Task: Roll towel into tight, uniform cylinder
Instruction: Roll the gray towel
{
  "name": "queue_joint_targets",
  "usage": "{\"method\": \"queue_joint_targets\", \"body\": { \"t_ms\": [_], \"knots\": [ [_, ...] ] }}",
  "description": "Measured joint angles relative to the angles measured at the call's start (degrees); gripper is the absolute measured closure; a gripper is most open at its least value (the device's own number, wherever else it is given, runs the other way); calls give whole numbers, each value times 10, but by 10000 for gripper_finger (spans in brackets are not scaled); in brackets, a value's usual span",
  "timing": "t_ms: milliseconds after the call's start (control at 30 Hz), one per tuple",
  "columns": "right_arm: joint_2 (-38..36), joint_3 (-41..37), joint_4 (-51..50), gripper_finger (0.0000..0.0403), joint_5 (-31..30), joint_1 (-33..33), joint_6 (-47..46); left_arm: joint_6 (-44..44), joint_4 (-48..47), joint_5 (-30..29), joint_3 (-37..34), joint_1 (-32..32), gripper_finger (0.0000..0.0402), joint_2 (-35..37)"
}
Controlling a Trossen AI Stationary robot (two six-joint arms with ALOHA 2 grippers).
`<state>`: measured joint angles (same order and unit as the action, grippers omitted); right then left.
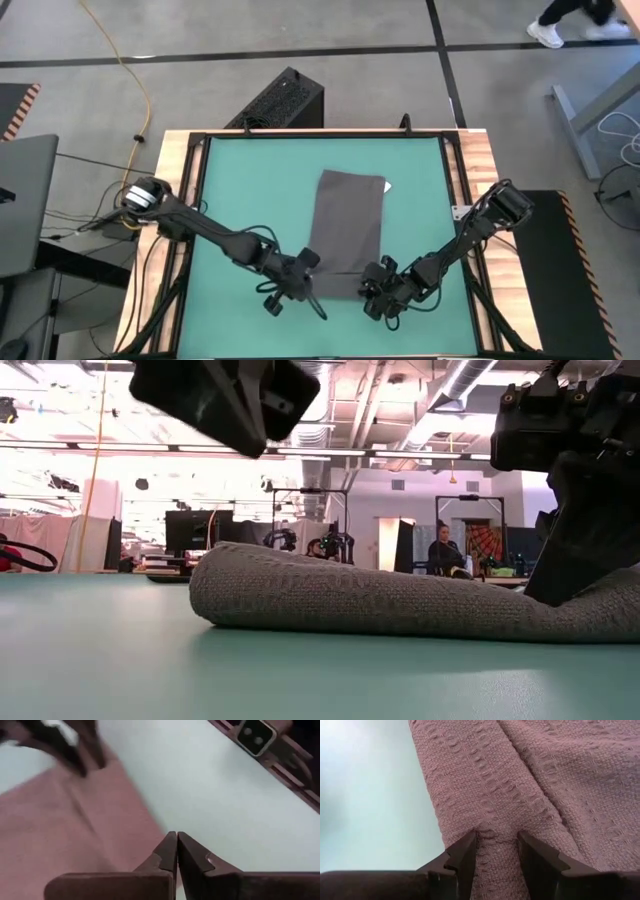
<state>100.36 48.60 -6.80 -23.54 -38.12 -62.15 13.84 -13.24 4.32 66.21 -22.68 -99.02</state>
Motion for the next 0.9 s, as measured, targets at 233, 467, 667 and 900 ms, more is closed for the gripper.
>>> {"method": "queue_joint_targets", "body": {
  "t_ms": [233,467,667,900],
  "knots": [
    [1,0,-1,233,-18,-1,0,63,23,47,-1,2,340,-43],
    [1,-1,-2,233,-31,0,0,83,63,15,2,2,248,-75],
    [1,-1,-3,233,-33,0,4,56,-102,-56,72,12,231,-39],
    [1,-1,-4,233,-34,0,5,-1,-206,-178,53,-14,230,73]
  ]
}}
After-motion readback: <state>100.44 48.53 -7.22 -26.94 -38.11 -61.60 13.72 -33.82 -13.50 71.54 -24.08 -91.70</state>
